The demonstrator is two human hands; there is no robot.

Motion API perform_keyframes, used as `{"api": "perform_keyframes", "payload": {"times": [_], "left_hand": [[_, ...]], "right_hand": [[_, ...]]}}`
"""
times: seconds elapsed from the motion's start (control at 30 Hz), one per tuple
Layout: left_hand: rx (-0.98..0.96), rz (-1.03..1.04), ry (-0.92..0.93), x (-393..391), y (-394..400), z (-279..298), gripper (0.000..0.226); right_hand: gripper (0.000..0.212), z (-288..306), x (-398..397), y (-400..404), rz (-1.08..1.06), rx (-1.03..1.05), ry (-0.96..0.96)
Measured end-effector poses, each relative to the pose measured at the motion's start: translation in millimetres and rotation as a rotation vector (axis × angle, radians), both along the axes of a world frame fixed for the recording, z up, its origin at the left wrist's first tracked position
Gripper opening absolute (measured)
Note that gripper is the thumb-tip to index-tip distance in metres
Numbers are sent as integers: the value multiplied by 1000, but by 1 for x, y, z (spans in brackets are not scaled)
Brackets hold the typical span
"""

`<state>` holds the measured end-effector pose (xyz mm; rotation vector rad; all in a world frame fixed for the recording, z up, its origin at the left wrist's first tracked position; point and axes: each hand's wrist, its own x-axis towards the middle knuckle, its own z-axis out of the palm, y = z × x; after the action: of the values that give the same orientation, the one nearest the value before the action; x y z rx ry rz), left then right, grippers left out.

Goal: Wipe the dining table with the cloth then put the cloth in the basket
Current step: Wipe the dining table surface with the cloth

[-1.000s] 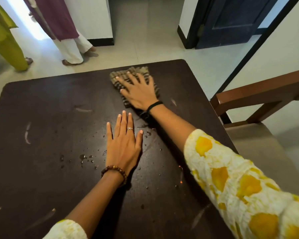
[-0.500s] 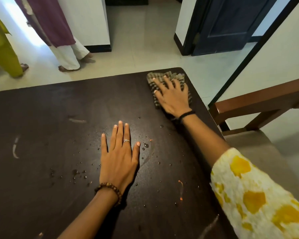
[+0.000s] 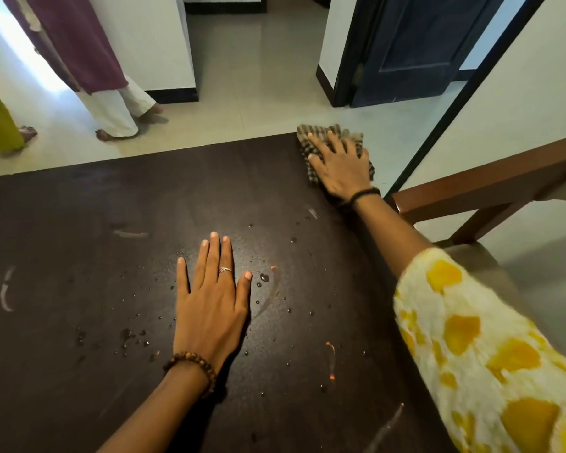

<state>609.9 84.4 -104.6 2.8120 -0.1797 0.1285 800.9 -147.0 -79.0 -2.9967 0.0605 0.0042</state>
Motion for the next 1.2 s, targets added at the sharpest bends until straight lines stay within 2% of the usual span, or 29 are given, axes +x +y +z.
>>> {"api": "perform_keyframes", "payload": {"times": [0.17,0.4,0.63,0.77,0.9,1.07,1.2], "left_hand": [[19,7,0,-1,1,-3,64],[10,13,31,-3,0,0,65],[34,28,76,-1,-1,7,58],[39,33,83,-2,-3,7,57],[45,29,92,-3,-1,7,57],[50,30,80,0,-1,4,55],[42,31,76,0,-1,4,55]], "right_hand": [[49,-4,-70,-3,27,-41,-39],[46,3,-12,-2,-22,43,29],[47,3,-135,-12,26,-29,-25],[55,7,-192,-16,17,-15,33],[48,6,-164,-13,-6,-22,6],[48,5,-108,4,-74,2,59],[48,3,-160,16,-17,-13,-5]]}}
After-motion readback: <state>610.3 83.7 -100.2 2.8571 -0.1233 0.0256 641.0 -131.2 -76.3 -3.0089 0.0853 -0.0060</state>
